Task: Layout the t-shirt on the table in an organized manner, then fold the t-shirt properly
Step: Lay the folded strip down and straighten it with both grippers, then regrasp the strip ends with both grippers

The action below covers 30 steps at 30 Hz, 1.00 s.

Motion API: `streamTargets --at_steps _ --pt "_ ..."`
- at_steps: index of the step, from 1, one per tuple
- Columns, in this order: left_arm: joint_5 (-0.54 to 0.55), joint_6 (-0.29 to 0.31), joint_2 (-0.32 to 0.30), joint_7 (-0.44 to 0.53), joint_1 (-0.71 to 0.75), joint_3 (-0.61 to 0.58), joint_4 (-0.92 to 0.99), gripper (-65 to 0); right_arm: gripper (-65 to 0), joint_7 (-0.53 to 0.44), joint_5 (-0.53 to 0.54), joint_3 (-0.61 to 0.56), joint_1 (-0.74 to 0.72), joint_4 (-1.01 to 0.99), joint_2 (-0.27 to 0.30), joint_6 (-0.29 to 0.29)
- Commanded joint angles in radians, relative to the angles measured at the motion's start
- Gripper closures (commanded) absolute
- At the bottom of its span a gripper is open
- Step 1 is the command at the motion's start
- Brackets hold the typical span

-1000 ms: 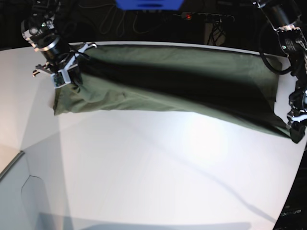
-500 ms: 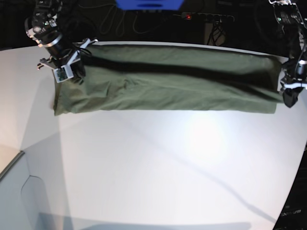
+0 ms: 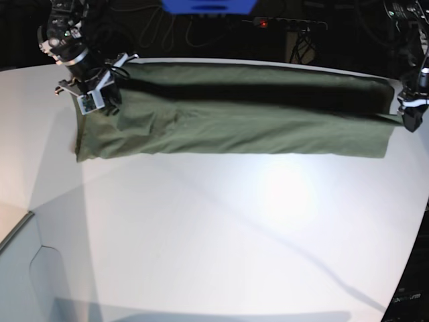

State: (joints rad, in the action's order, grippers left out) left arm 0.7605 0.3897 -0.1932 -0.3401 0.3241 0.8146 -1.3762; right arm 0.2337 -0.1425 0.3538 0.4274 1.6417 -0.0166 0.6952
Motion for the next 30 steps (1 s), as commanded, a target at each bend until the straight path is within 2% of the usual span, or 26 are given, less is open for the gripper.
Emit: streamTargets --at_steps 1,7,13,15,17,19,22,26,30 --pt "0.012 0.008 -0.015 0.029 0.000 0.005 0.004 -0.1 0.0 -0.023 0.014 0.003 0.000 0.015 0.007 0.003" --pt "0.012 0.008 -0.015 0.028 -0.007 0.005 0.099 -0.1 0.0 -0.023 0.013 0.009 0.000 0.015 0.008 0.003" --pt "0.012 0.008 -0.024 0.028 -0.015 -0.070 0.139 -0.2 0.0 -0.018 0.010 0.008 0.000 -0.001 0.008 0.003" --pt "0.012 0.008 -0.025 0.028 -0.015 -0.076 0.145 -3.0 0.0 -0.013 0.010 0.006 0.000 -0.001 0.010 0.003" --pt "0.012 0.008 -0.025 0.028 -0.015 -0.077 0.145 -9.7 -0.8 -0.012 0.008 0.009 0.000 -0.001 0.010 0.003" --pt "0.012 0.008 -0.025 0.028 -0.015 -0.077 0.146 -18.1 -7.1 -0.012 0.008 0.011 0.001 -0.001 0.016 0.003" --pt "0.012 0.008 -0.025 0.028 -0.010 -0.073 0.143 -26.4 -19.4 -0.012 0.008 0.011 0.006 -0.001 0.030 0.003" --pt "0.012 0.007 -0.033 0.028 -0.006 -0.071 0.140 -28.1 -34.9 -0.018 0.014 0.077 0.006 0.030 0.023 0.003" --pt "0.017 0.004 -0.056 0.028 -0.006 -0.070 0.140 -28.3 -39.8 -0.021 0.014 0.152 0.000 0.091 -0.024 0.003"
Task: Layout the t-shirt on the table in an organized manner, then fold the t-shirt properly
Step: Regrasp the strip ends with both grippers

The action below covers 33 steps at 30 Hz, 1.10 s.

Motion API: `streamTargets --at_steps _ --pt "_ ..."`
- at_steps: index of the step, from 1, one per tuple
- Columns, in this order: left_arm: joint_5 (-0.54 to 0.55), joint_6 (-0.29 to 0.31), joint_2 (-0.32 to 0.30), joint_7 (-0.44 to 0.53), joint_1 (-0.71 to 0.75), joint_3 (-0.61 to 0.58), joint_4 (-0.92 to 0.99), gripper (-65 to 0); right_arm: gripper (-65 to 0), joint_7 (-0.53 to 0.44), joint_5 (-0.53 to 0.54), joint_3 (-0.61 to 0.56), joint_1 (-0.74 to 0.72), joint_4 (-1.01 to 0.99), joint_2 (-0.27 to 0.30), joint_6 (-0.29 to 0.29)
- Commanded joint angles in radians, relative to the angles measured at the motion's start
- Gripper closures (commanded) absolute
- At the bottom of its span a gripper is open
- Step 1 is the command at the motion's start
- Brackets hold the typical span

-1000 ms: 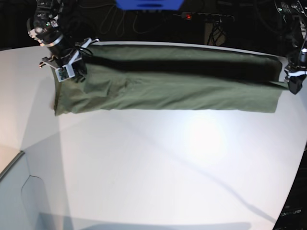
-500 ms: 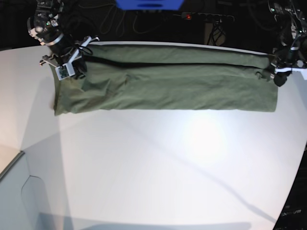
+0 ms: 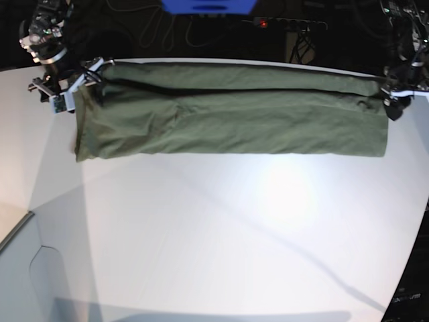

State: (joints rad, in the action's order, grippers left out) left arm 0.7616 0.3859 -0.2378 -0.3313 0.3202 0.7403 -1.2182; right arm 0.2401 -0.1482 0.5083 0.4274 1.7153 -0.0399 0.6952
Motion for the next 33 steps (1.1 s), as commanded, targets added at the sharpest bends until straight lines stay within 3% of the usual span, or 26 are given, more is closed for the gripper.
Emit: streamTargets --at_steps 1,10,21,27,33 --pt "0.016 0.008 -0.011 0.019 -0.002 0.005 -0.018 -28.3 -39.7 -0.025 0.020 0.000 0.000 0.036 -0.008 0.003" --pt "0.009 0.008 -0.031 0.019 -0.029 0.000 -0.007 -28.4 -39.7 -0.018 0.017 -0.061 0.001 0.041 -0.081 0.003" --pt "0.008 0.011 -0.058 0.018 -0.089 -0.003 0.151 -28.4 -39.7 -0.018 0.015 -0.075 -0.069 -0.162 -0.071 0.003" --pt "-0.116 0.011 -0.048 0.022 -0.125 -0.057 0.185 -28.4 -39.6 -0.018 0.015 -0.075 -0.086 -0.199 -0.059 0.003" --pt "-0.133 0.011 -0.039 0.021 -0.145 -0.060 0.226 -28.2 -39.6 -0.018 0.015 -0.076 -0.086 -0.203 -0.059 0.003"
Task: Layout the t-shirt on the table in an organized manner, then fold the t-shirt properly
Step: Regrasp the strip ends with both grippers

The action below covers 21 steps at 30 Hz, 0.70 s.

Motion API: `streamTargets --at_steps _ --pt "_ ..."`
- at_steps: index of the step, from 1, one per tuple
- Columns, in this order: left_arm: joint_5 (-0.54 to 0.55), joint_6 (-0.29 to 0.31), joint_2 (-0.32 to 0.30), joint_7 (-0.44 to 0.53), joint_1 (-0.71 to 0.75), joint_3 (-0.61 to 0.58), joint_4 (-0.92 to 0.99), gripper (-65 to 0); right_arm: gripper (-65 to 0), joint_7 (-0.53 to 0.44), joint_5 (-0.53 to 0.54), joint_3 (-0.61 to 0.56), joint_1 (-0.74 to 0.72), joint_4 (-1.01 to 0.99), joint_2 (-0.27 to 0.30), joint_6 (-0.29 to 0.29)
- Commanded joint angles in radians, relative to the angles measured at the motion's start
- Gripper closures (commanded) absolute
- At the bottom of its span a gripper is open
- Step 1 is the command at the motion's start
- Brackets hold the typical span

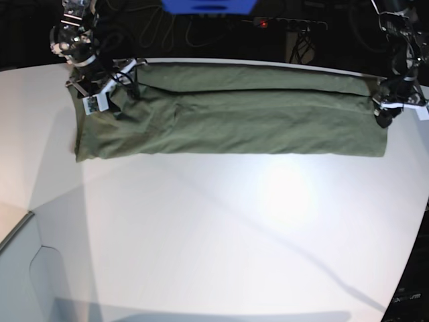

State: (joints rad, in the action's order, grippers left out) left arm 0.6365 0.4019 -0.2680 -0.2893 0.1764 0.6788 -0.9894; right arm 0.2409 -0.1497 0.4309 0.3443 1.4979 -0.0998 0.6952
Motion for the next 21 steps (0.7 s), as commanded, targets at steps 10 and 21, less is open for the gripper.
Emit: streamTargets --at_steps 10,21 --pt "-0.008 0.136 -0.012 -0.023 0.008 -0.074 0.005 -13.9 -39.6 -0.019 0.017 -0.002 -0.023 0.013 0.001 0.003" --pt "0.003 0.153 -0.004 -0.023 0.050 -0.069 -0.107 -0.2 -39.6 -0.019 0.015 0.001 -0.050 0.004 0.002 0.003"
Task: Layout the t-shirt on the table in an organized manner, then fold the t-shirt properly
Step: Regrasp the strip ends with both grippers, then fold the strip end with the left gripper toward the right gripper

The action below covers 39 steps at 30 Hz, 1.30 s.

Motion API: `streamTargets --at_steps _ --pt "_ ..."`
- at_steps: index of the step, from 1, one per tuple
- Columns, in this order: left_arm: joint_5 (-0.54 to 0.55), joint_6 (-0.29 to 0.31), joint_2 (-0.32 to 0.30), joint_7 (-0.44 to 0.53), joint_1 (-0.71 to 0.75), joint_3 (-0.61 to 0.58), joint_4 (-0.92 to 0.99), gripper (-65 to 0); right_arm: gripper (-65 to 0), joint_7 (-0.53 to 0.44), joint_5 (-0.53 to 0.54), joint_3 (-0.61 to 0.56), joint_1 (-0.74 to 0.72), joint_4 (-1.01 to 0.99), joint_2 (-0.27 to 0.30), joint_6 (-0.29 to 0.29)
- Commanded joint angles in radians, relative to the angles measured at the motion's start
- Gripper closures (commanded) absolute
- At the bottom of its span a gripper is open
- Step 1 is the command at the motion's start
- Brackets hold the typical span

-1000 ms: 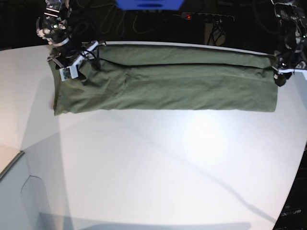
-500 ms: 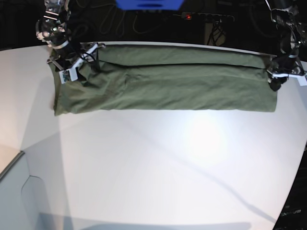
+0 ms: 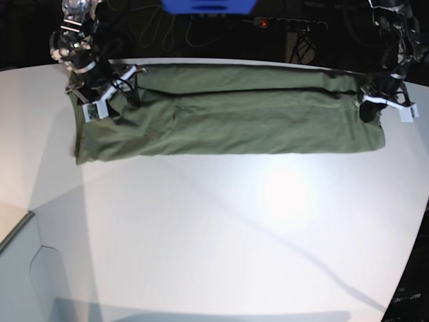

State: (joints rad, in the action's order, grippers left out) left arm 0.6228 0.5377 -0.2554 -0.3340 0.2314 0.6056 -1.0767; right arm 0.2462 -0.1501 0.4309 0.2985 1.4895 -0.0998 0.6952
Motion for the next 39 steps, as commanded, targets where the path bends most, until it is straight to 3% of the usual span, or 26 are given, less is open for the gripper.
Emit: streamTargets --at_steps 1,9,13,18,23,27,34,39 --pt "0.016 0.015 -0.015 0.022 0.009 0.004 -0.058 -0.2 -39.6 -0.025 0.016 0.001 -0.008 0.004 0.004 0.003" --pt "0.007 0.014 0.032 0.022 0.069 0.003 -0.351 -0.2 -39.6 -0.032 0.016 0.003 -0.052 -0.102 0.045 0.003" --pt "0.006 0.014 0.101 0.022 0.093 -0.009 -0.463 -0.2 -39.5 -0.032 0.016 0.001 -0.054 -0.126 0.054 0.003" --pt "0.006 0.014 0.167 0.022 0.121 -0.157 -0.547 -0.2 -39.5 -0.034 0.017 0.001 -0.054 -0.125 0.053 0.003" --pt "-0.007 0.012 0.178 0.029 0.121 -0.430 -0.541 -0.2 -39.5 -0.034 0.017 0.000 -0.054 -0.123 0.051 0.003" --pt "-0.122 0.011 0.210 0.032 0.119 -0.571 -0.541 -0.2 -39.5 -0.034 0.017 0.001 -0.054 -0.122 0.051 0.003" --pt "-0.330 0.012 0.334 0.031 0.116 -0.599 -0.457 -0.2 -39.5 -0.034 0.017 0.003 -0.054 -0.122 0.051 0.003" --pt "-0.353 0.012 0.348 0.032 0.084 -0.599 -0.395 -0.2 -39.5 -0.034 0.017 0.003 -0.051 -0.122 0.051 0.003"
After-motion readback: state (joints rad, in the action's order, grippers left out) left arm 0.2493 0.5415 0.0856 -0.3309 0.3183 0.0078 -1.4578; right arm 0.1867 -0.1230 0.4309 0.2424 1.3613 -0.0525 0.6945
